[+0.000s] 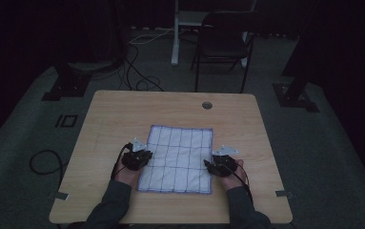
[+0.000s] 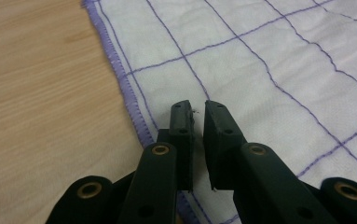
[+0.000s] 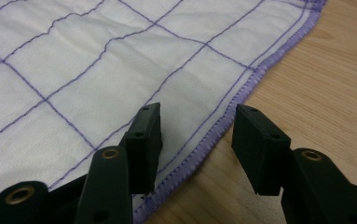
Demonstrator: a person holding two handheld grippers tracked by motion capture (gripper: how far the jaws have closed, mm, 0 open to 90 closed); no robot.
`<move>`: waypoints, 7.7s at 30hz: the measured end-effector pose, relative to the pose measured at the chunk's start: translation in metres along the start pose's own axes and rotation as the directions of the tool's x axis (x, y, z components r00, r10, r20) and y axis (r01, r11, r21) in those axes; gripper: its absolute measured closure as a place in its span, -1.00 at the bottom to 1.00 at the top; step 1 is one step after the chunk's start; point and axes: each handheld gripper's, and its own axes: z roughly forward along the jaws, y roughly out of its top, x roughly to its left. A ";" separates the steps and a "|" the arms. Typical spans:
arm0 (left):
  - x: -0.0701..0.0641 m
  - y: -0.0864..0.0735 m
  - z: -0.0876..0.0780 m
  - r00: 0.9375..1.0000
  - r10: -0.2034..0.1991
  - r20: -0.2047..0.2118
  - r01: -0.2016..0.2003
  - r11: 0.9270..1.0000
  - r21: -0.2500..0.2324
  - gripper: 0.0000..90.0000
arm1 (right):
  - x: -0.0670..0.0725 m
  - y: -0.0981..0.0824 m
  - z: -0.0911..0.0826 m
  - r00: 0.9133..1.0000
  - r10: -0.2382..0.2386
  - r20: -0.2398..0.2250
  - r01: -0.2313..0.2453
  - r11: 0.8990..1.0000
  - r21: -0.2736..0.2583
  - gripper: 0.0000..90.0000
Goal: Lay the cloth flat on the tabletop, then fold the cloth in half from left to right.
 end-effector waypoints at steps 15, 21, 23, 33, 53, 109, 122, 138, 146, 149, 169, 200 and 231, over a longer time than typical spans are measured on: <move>-0.005 -0.006 -0.010 1.000 -0.014 -0.017 0.014 1.000 -0.002 0.56 | 0.002 -0.003 -0.003 1.000 0.009 0.009 -0.009 1.000 0.001 0.19; -0.003 -0.008 -0.012 0.996 -0.064 -0.060 0.063 0.998 -0.010 0.36 | 0.001 -0.003 -0.004 1.000 0.015 0.008 -0.015 1.000 0.002 0.19; -0.002 -0.009 -0.012 0.994 -0.077 -0.072 0.077 0.997 -0.002 0.35 | 0.001 -0.003 -0.004 1.000 0.015 0.008 -0.015 1.000 0.003 0.19; -0.005 -0.011 -0.012 0.991 -0.105 -0.088 0.106 0.994 -0.001 0.25 | -0.001 -0.006 -0.006 1.000 0.022 0.000 -0.022 1.000 0.007 0.19; -0.022 -0.005 -0.003 0.995 -0.091 -0.044 0.090 0.996 -0.010 0.82 | -0.003 -0.008 -0.009 0.999 0.044 -0.015 -0.044 0.999 0.009 0.26; -0.047 0.049 -0.033 0.983 -0.039 0.177 0.069 0.983 -0.172 0.90 | -0.001 -0.005 -0.002 0.997 0.035 -0.064 -0.038 0.999 -0.031 0.46; -0.066 0.064 -0.028 0.970 -0.007 0.242 0.053 0.982 -0.182 0.90 | -0.001 -0.005 -0.002 0.997 0.037 -0.066 -0.039 0.999 -0.033 0.46; -0.090 0.075 -0.006 0.957 0.023 0.288 0.025 0.986 -0.164 0.90 | -0.002 -0.005 -0.002 0.997 0.043 -0.071 -0.046 0.998 -0.032 0.45; -0.101 0.079 0.005 0.953 0.034 0.301 0.014 0.987 -0.158 0.90 | -0.003 -0.005 -0.003 0.996 0.051 -0.073 -0.053 0.998 -0.028 0.39; -0.104 0.080 0.010 0.951 0.031 0.307 0.017 0.988 -0.152 0.90 | -0.009 -0.006 -0.008 0.995 0.083 -0.063 -0.087 0.994 -0.059 0.35; -0.121 0.087 0.039 0.950 0.046 0.310 -0.013 0.994 -0.105 0.90 | -0.029 -0.011 -0.016 0.979 0.205 -0.008 -0.205 0.975 -0.086 0.33; -0.132 0.092 0.057 0.958 0.029 0.286 -0.004 0.996 -0.086 0.64 | -0.032 -0.013 -0.018 0.974 0.225 0.007 -0.224 0.969 -0.102 0.33; -0.132 0.013 -0.011 0.940 0.176 0.292 -0.176 0.984 -0.027 0.54 | 0.000 0.013 -0.017 0.995 0.080 -0.059 -0.088 0.986 -0.140 0.34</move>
